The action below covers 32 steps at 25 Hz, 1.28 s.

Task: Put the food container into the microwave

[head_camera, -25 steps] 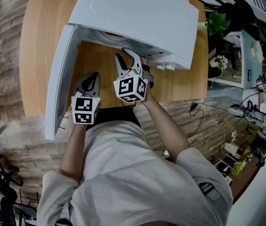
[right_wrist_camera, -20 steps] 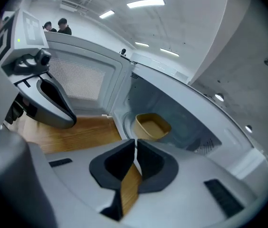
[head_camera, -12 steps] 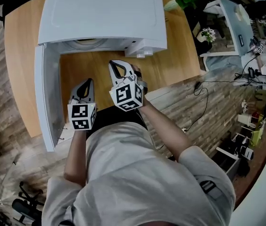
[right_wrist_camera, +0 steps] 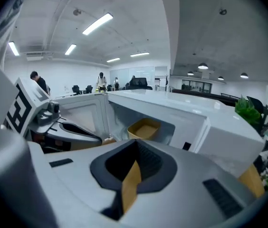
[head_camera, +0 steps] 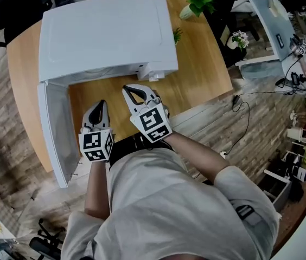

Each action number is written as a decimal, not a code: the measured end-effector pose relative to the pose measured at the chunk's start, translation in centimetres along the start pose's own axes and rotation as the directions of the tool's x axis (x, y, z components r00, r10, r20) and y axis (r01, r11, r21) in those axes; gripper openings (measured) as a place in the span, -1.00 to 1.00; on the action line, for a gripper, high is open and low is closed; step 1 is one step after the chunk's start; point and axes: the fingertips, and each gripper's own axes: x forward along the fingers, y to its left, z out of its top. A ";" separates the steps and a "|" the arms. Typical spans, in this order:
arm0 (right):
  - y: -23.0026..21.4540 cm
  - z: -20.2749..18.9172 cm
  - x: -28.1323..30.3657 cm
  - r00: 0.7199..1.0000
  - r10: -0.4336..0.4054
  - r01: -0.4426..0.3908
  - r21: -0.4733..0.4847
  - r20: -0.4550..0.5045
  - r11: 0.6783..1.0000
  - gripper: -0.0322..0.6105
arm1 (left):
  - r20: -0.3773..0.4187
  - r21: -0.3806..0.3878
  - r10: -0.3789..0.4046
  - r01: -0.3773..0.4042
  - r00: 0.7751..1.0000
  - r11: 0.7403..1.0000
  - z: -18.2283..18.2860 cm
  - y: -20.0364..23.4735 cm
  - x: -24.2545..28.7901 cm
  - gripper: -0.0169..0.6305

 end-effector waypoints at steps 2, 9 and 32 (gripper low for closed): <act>0.2 1.4 -0.7 0.999 0.022 -0.021 -0.006 0.030 1.000 -0.89 | 0.013 -0.009 0.014 -0.014 1.000 1.000 0.9 0.1 -0.4 -0.91; 0.0 5.2 -2.0 0.990 0.052 -0.048 -0.034 0.128 0.998 -0.89 | 0.100 0.014 0.051 -0.052 0.994 0.999 5.7 -0.1 -1.8 -0.91; -2.8 14.9 -5.0 0.935 -0.034 0.063 -0.071 0.353 0.996 -0.89 | 0.378 0.131 0.051 -0.107 0.924 0.986 19.2 -1.6 -5.9 -0.91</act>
